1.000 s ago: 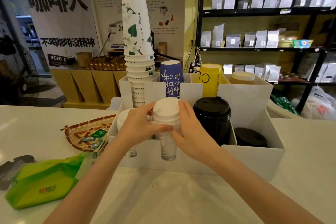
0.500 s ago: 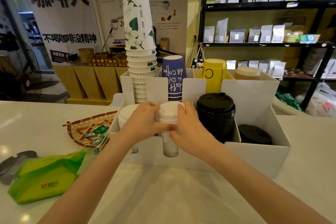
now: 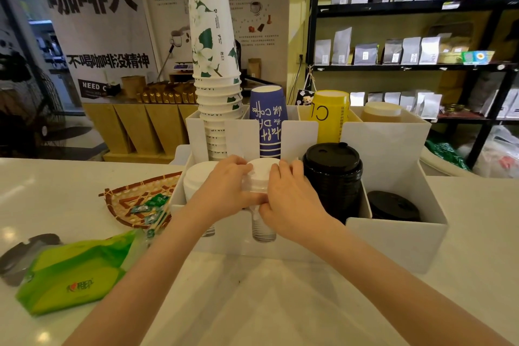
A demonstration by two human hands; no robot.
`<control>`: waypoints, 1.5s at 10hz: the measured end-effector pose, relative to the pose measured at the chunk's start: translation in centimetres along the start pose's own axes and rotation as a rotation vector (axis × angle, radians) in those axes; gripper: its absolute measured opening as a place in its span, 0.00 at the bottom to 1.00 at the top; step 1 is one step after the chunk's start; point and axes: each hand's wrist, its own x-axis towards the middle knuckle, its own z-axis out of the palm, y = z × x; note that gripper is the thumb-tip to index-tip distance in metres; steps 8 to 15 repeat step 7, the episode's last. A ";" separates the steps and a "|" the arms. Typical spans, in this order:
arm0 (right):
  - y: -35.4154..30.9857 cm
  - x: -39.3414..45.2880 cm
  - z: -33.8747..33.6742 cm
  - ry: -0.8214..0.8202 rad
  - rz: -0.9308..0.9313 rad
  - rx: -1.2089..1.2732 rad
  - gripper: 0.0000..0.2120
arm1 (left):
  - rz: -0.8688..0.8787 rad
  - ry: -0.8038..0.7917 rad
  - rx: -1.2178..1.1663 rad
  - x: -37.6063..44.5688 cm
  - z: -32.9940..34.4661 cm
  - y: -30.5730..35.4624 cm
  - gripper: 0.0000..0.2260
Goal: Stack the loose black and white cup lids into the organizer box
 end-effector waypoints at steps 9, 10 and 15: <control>1.4 -2.3 -2.4 0.092 0.003 0.493 0.24 | -0.018 -0.050 -0.049 -1.0 -1.2 1.0 0.29; 1.4 -2.3 -2.4 0.092 0.003 0.493 0.24 | -0.018 -0.050 -0.049 -1.0 -1.2 1.0 0.29; 1.4 -2.3 -2.4 0.092 0.003 0.493 0.24 | -0.018 -0.050 -0.049 -1.0 -1.2 1.0 0.29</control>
